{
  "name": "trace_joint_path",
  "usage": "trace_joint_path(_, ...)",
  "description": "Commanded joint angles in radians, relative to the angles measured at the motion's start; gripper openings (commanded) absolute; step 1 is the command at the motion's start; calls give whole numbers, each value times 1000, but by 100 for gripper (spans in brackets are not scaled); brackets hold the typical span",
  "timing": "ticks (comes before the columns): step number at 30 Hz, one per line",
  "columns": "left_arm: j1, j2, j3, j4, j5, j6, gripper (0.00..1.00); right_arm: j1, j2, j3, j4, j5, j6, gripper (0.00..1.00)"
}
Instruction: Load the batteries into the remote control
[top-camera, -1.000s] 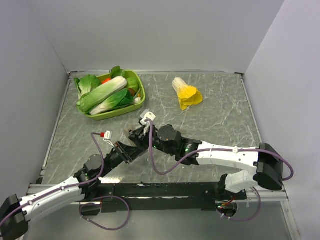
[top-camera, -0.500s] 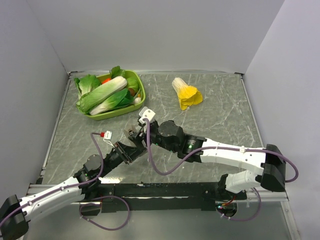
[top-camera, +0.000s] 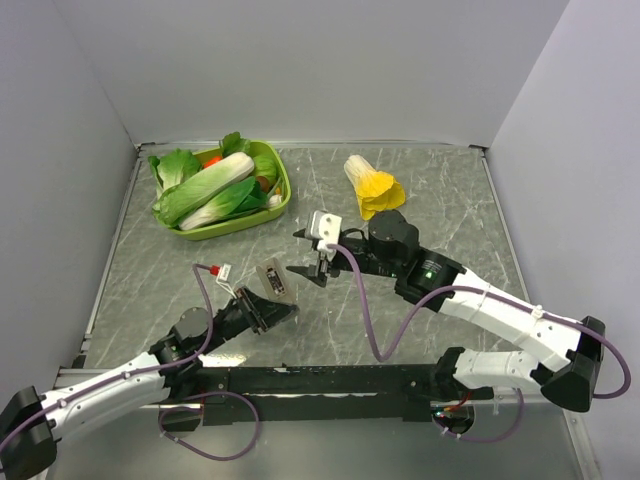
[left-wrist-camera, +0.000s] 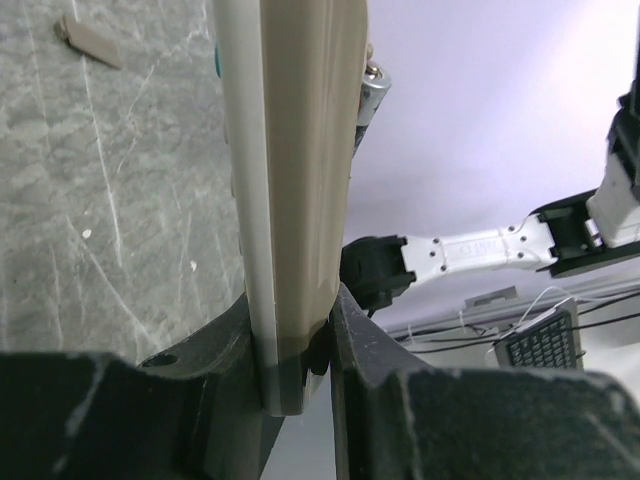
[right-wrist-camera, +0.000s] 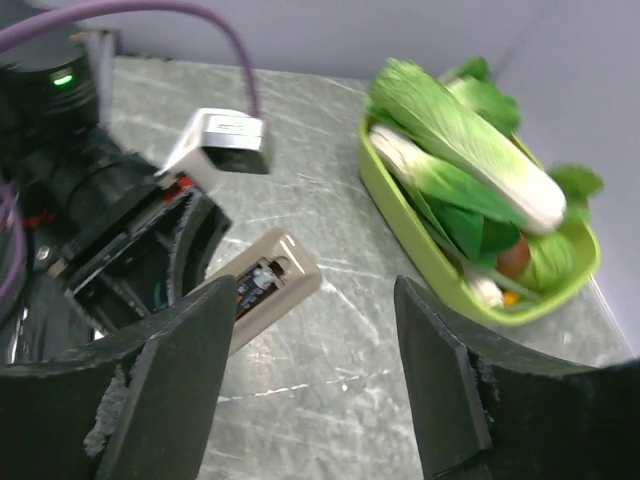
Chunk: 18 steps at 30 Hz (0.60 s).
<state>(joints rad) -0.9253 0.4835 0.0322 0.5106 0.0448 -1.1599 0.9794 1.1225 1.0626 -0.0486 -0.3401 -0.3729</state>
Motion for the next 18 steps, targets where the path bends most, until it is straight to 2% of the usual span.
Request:
trace_joint_path(1,0,30,34,68,63,35,1,-22,-3,0,-29,-230,-141,67)
trace_joint_path(5,0,55,48,86,82,48,1,-33,59,48,-86,-312,-181,57)
trace_joint_path(7,0,58,49,92,87,49,1,-33,86,56,-97,-324,-184,51)
trace_joint_path(11,0,49,49,86,87,52,1,-33,122,51,-96,-343,-176,43)
trace_joint_path(18,0,30,46,85,90,49,1,-33,168,40,-65,-335,-166,38)
